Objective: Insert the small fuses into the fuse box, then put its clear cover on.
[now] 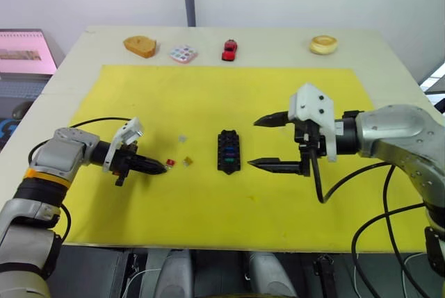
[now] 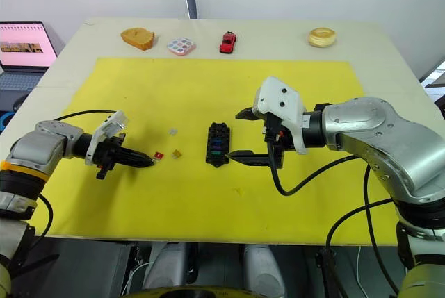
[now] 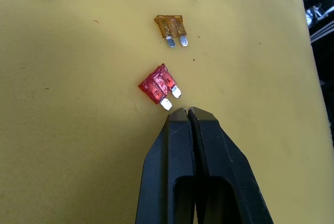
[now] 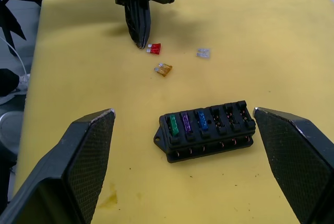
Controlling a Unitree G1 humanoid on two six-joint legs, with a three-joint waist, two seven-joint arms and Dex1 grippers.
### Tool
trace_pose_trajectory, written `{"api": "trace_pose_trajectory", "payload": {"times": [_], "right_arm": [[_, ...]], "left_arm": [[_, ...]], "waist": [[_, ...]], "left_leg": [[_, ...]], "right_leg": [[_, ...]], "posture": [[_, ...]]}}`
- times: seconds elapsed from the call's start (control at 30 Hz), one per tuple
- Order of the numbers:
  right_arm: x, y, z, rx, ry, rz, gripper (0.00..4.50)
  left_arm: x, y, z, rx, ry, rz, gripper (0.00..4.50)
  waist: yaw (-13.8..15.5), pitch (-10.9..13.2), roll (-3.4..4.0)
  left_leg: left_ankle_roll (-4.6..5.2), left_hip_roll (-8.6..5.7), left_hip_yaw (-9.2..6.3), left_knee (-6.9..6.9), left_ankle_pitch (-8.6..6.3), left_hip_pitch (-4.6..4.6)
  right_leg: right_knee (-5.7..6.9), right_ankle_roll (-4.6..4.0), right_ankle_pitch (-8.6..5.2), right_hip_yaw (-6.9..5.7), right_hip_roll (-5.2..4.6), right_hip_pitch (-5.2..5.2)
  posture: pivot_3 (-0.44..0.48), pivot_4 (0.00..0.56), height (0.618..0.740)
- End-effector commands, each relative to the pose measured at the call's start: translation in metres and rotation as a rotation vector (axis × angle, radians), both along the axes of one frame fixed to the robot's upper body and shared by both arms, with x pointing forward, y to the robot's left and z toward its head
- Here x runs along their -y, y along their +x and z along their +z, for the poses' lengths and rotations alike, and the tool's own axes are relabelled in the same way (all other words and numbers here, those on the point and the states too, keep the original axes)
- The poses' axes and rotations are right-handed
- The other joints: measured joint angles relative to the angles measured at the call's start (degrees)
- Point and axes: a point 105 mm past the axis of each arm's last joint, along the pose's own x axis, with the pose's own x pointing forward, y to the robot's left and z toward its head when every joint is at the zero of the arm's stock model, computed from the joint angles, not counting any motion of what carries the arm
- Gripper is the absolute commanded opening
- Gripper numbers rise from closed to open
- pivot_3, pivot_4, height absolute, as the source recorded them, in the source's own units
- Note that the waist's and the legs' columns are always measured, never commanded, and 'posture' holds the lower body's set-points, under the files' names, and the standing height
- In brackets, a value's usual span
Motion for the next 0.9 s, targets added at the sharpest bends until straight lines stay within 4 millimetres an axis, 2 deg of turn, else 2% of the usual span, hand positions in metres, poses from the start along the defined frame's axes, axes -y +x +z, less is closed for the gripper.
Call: {"api": "trace_pose_trajectory", "payload": {"times": [0.03, 0.13, 0.27, 0.37, 0.53, 0.9], "right_arm": [[-0.002, -0.002, 0.009, 0.051, 0.009, 0.016, 4.50], [-0.002, -0.002, 0.009, 0.052, 0.007, 0.015, 4.50], [-0.002, -0.002, 0.009, 0.053, 0.007, 0.014, 4.50], [-0.003, -0.002, 0.008, 0.054, 0.006, 0.016, 4.50], [-0.003, -0.002, 0.009, 0.055, 0.004, 0.017, 4.50], [-0.003, -0.002, 0.008, 0.055, 0.002, 0.019, 4.50]], "left_arm": [[-0.013, 0.006, 0.009, 0.005, 0.009, 0.061, 0.30], [-0.020, 0.007, 0.008, -0.001, 0.021, 0.085, 1.36], [-0.018, 0.010, 0.010, -0.024, -0.024, 0.113, 3.29], [-0.010, 0.012, 0.011, -0.070, -0.088, 0.141, 3.29], [-0.007, 0.009, 0.003, -0.122, -0.102, 0.157, 3.29], [0.015, 0.006, 0.004, -0.137, -0.144, 0.105, 3.29]], "waist": [[0.00, 0.00, 0.00], [0.01, 0.00, 0.00], [0.07, -0.02, 0.03], [0.06, -0.02, 0.03], [0.16, -0.02, 0.03], [0.46, -0.02, 0.03]], "left_leg": [[0.00, 0.00, 0.00, 0.00, 0.00, 0.00], [0.00, 0.00, 0.00, 0.00, 0.00, 0.00], [0.00, 0.00, 0.00, 0.00, 0.00, 0.04], [0.00, 0.00, 0.00, 0.00, 0.01, 0.06], [0.00, -0.01, 0.00, 0.00, 0.00, 0.04], [0.00, -0.02, 0.00, 0.01, 0.00, 0.03]], "right_leg": [[0.00, 0.00, 0.00, 0.00, 0.00, 0.00], [0.00, 0.00, 0.00, 0.00, 0.00, 0.00], [0.02, 0.00, 0.00, 0.00, 0.00, 0.01], [0.05, -0.01, 0.00, 0.00, 0.00, 0.02], [0.04, 0.00, 0.00, 0.00, -0.01, 0.02], [0.03, 0.00, 0.00, 0.00, -0.03, 0.03]], "posture": [[0.000, 0.150, 0.740], [0.000, 0.150, 0.740], [0.000, 0.150, 0.740], [0.000, 0.150, 0.740], [0.000, 0.150, 0.740], [0.000, 0.150, 0.740]]}}
